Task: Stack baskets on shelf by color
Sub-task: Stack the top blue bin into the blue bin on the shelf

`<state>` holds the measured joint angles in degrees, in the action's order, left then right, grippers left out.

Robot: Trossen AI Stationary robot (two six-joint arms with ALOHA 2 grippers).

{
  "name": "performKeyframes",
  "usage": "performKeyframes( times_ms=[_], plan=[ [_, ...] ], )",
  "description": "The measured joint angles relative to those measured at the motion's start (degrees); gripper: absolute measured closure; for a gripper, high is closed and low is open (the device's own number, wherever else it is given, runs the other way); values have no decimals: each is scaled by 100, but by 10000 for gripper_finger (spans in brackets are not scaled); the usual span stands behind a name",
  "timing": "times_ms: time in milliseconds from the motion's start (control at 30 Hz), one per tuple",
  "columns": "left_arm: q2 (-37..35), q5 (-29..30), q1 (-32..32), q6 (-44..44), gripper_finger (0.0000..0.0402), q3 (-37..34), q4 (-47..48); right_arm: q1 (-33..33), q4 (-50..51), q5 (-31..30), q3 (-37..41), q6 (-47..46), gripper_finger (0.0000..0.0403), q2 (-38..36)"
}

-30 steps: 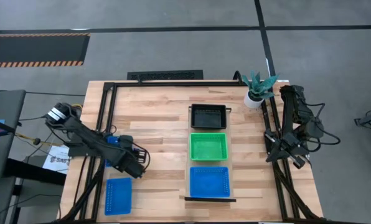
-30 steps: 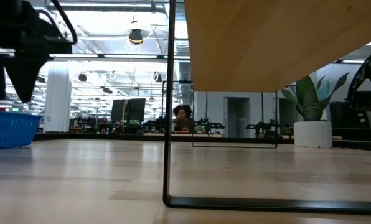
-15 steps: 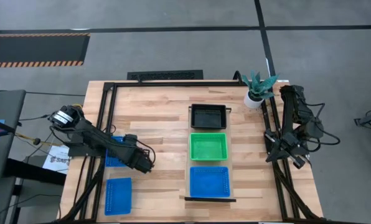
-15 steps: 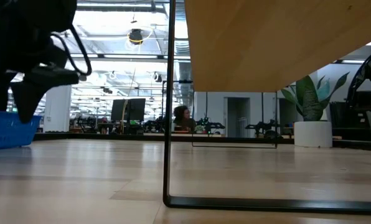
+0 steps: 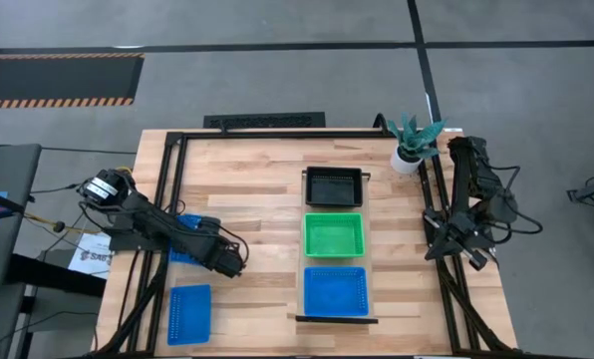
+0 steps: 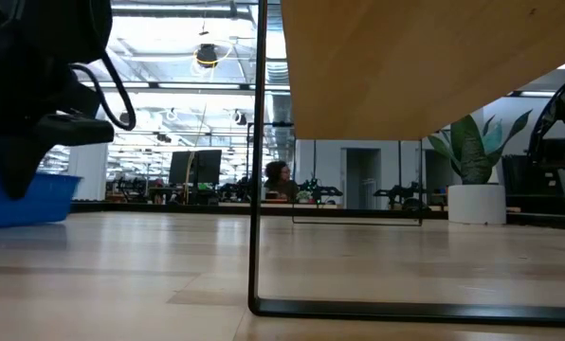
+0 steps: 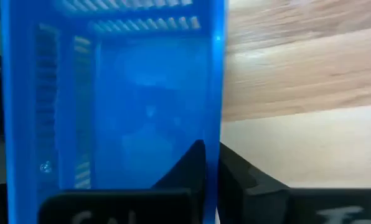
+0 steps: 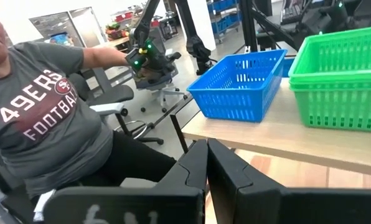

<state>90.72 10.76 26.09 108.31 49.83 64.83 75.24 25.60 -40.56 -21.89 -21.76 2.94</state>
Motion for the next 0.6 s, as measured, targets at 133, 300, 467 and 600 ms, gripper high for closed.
performKeyframes(
  times_ms=[133,300,467,600],
  plan=[
    [0,2,0,-368,399,261,16,0,33,0,0,-79,369,-2],
    [0,238,2,-852,401,937,133,0,32,0,0,-88,369,-2],
    [0,848,17,-1471,401,1888,560,0,31,0,0,-88,369,-2],
    [2,1343,62,-2402,401,2740,553,0,30,0,0,-88,369,-1]
  ],
)
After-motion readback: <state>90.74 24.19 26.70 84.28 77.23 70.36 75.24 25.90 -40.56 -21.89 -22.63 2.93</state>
